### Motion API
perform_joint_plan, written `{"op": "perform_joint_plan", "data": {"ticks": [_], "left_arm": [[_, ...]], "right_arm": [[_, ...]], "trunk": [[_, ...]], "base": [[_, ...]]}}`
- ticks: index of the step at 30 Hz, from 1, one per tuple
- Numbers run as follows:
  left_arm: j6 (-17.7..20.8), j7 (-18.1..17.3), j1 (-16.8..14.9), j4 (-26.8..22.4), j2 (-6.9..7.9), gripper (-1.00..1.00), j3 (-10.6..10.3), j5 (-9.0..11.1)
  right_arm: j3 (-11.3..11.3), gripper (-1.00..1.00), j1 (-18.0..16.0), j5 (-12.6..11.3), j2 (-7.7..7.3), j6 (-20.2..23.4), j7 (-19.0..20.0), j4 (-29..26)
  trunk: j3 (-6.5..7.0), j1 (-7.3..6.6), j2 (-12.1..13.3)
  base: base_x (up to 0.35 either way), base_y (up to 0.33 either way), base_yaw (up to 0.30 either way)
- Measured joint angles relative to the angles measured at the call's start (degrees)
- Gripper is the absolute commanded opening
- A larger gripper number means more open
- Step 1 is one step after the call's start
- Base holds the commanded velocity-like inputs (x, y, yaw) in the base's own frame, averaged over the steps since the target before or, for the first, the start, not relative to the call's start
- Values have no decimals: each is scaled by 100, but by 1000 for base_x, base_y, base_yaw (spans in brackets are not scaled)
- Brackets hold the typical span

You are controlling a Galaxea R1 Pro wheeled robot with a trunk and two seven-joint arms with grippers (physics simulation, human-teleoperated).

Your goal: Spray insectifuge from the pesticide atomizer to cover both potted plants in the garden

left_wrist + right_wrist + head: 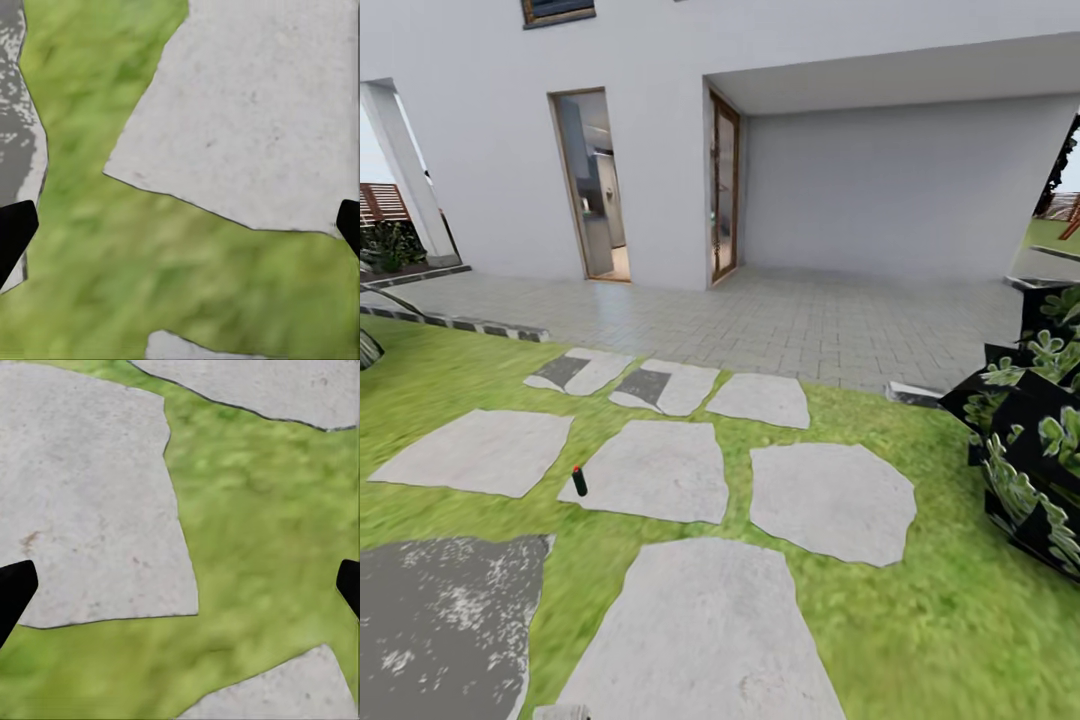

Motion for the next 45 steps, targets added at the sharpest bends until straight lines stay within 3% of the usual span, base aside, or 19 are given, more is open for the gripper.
{"op": "perform_joint_plan", "data": {"ticks": [15,45], "left_arm": [[0,0,1,-1,7,100,0,0],[1,0,2,-2,8,100,0,0]], "right_arm": [[-3,100,-2,0,1,0,2,2],[-2,100,-2,0,2,-1,0,12]], "trunk": [[0,0,0],[0,0,0]], "base": [[312,-132,22],[312,-142,267]]}}
